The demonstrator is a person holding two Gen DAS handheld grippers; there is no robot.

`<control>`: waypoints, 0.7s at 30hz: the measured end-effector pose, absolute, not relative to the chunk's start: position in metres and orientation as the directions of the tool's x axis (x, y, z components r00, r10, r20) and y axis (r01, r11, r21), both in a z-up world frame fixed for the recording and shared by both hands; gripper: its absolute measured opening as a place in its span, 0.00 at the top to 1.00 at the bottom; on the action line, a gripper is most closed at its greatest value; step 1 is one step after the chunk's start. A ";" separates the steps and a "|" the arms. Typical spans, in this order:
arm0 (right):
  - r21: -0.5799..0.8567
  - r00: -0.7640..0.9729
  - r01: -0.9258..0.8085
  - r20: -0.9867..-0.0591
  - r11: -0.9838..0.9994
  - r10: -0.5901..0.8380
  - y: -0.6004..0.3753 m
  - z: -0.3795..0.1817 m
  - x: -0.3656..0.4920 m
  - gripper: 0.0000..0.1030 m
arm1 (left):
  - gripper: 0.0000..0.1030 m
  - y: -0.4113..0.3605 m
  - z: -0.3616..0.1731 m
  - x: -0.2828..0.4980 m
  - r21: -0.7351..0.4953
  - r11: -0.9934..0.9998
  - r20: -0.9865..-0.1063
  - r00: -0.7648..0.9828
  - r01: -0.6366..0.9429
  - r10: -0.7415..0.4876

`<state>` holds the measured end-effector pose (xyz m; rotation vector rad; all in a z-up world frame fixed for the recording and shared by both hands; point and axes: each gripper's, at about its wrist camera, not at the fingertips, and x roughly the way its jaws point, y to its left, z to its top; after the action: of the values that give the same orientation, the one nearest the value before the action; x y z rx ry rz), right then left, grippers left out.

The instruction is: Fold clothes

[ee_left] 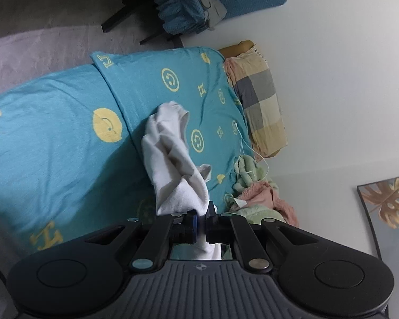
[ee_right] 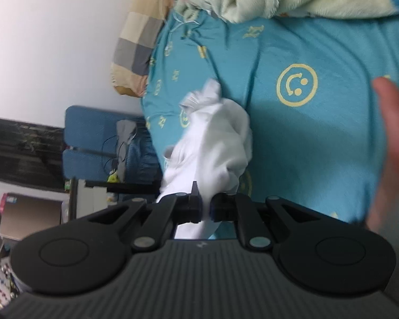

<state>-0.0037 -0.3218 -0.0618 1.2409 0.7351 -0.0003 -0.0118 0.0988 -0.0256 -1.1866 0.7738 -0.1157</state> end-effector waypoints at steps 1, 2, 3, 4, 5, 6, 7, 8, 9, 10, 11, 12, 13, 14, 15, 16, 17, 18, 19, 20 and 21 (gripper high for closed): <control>0.852 0.773 0.378 -0.506 0.362 0.382 -0.321 -0.056 -0.016 0.91 | 0.95 0.099 -0.019 -0.024 -0.857 0.408 -0.490 0.740 -0.315 -0.461; 0.850 0.771 0.377 -0.508 0.368 0.383 -0.320 -0.050 -0.029 0.91 | 0.95 0.100 -0.014 -0.037 -0.852 0.411 -0.501 0.737 -0.326 -0.454; 0.848 0.768 0.379 -0.511 0.369 0.385 -0.319 -0.044 -0.041 0.91 | 0.95 0.101 -0.009 -0.050 -0.846 0.415 -0.511 0.734 -0.336 -0.447; 0.849 0.767 0.380 -0.511 0.367 0.389 -0.319 -0.041 -0.051 0.91 | 0.95 0.103 -0.006 -0.059 -0.841 0.417 -0.519 0.730 -0.345 -0.444; 0.851 0.767 0.377 -0.508 0.365 0.391 -0.318 -0.038 -0.058 0.91 | 0.95 0.105 -0.003 -0.068 -0.837 0.418 -0.527 0.726 -0.353 -0.443; 0.853 0.768 0.375 -0.505 0.363 0.394 -0.318 -0.035 -0.065 0.91 | 0.95 0.107 -0.002 -0.072 -0.834 0.417 -0.532 0.722 -0.360 -0.441; 0.856 0.768 0.374 -0.502 0.358 0.399 -0.318 -0.034 -0.070 0.91 | 0.95 0.109 0.000 -0.074 -0.832 0.417 -0.537 0.720 -0.366 -0.440; 0.857 0.765 0.374 -0.501 0.353 0.405 -0.318 -0.033 -0.070 0.91 | 0.95 0.111 0.001 -0.075 -0.830 0.416 -0.542 0.717 -0.373 -0.439; 0.857 0.760 0.377 -0.503 0.352 0.411 -0.318 -0.033 -0.068 0.91 | 0.95 0.112 0.001 -0.072 -0.829 0.416 -0.543 0.714 -0.373 -0.443; 0.856 0.757 0.381 -0.506 0.351 0.413 -0.318 -0.032 -0.062 0.91 | 0.95 0.113 0.002 -0.066 -0.830 0.417 -0.543 0.710 -0.371 -0.448; 0.854 0.755 0.386 -0.510 0.350 0.412 -0.319 -0.032 -0.053 0.91 | 0.95 0.113 0.001 -0.058 -0.828 0.419 -0.545 0.709 -0.373 -0.447; 0.852 0.753 0.391 -0.514 0.349 0.412 -0.319 -0.032 -0.044 0.91 | 0.95 0.112 0.001 -0.049 -0.826 0.421 -0.548 0.709 -0.375 -0.444; 0.850 0.751 0.396 -0.518 0.348 0.411 -0.319 -0.032 -0.035 0.91 | 0.94 0.110 -0.001 -0.037 -0.824 0.422 -0.551 0.708 -0.379 -0.441; 0.848 0.748 0.401 -0.522 0.347 0.410 -0.319 -0.032 -0.026 0.91 | 0.94 0.108 -0.003 -0.024 -0.822 0.422 -0.555 0.707 -0.383 -0.438; 0.846 0.746 0.406 -0.526 0.346 0.409 -0.320 -0.032 -0.017 0.91 | 0.94 0.106 -0.006 -0.009 -0.819 0.420 -0.559 0.705 -0.390 -0.436; 0.842 0.742 0.414 -0.532 0.346 0.407 -0.320 -0.034 -0.005 0.91 | 0.94 0.105 -0.010 0.008 -0.817 0.420 -0.563 0.702 -0.395 -0.437; 0.836 0.737 0.424 -0.542 0.348 0.404 -0.320 -0.038 0.010 0.91 | 0.94 0.104 -0.014 0.025 -0.817 0.422 -0.564 0.698 -0.393 -0.441; 0.830 0.732 0.434 -0.551 0.350 0.401 -0.320 -0.042 0.024 0.91 | 0.94 0.103 -0.019 0.042 -0.816 0.431 -0.565 0.694 -0.387 -0.447; 0.825 0.726 0.444 -0.560 0.351 0.399 -0.320 -0.045 0.039 0.91 | 0.94 0.103 -0.024 0.058 -0.811 0.445 -0.569 0.689 -0.380 -0.449; 0.820 0.719 0.452 -0.568 0.351 0.400 -0.320 -0.050 0.053 0.91 | 0.93 0.103 -0.031 0.074 -0.805 0.459 -0.576 0.683 -0.376 -0.450; 0.817 0.712 0.459 -0.573 0.348 0.406 -0.321 -0.057 0.067 0.91 | 0.93 0.102 -0.038 0.090 -0.801 0.469 -0.581 0.674 -0.373 -0.456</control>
<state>0.0668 -0.3209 -0.0566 1.2570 0.8354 -0.0396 0.0902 0.1024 -0.0383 -1.1216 0.8781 -0.0604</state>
